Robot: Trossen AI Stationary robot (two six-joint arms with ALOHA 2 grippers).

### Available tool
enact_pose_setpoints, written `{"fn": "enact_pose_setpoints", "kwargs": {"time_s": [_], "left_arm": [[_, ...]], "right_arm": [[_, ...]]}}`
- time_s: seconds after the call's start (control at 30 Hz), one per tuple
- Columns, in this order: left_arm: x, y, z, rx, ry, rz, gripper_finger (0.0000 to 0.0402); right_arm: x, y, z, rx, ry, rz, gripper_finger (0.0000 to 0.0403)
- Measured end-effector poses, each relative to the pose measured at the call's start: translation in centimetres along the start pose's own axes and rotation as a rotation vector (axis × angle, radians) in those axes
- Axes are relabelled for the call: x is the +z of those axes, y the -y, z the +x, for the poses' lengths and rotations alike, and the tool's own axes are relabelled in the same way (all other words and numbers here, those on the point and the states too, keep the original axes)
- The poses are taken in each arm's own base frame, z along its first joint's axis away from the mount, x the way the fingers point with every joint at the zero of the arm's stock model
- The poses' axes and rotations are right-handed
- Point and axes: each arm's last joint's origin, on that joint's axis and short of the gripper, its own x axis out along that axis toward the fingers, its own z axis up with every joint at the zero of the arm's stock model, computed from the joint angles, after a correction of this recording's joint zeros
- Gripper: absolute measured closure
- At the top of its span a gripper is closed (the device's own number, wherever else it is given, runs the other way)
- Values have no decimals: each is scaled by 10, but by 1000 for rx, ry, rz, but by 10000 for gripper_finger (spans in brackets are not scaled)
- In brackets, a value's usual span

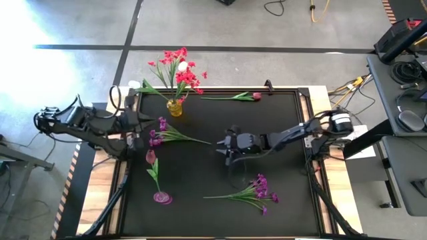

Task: Sort flowers into vase by color
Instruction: Put the top violet flowers into the violet vase

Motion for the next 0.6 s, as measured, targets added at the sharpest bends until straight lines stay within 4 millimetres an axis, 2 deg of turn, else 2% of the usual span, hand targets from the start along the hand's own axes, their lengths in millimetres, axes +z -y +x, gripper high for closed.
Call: {"fn": "enact_pose_setpoints", "kwargs": {"time_s": [0.13,0.27,0.47,0.6], "left_arm": [[-17,6,8,-6,67,3,402],[-35,7,9,-1,169,-14,402],[-54,0,-4,4,337,-73,402],[-64,-6,-14,-11,402,-108,402]], "right_arm": [[8,6,32,-11,-10,-41,264],[24,10,68,-19,-32,-43,241],[44,17,121,-3,-159,-70,197],[56,24,152,9,-215,-62,183]]}}
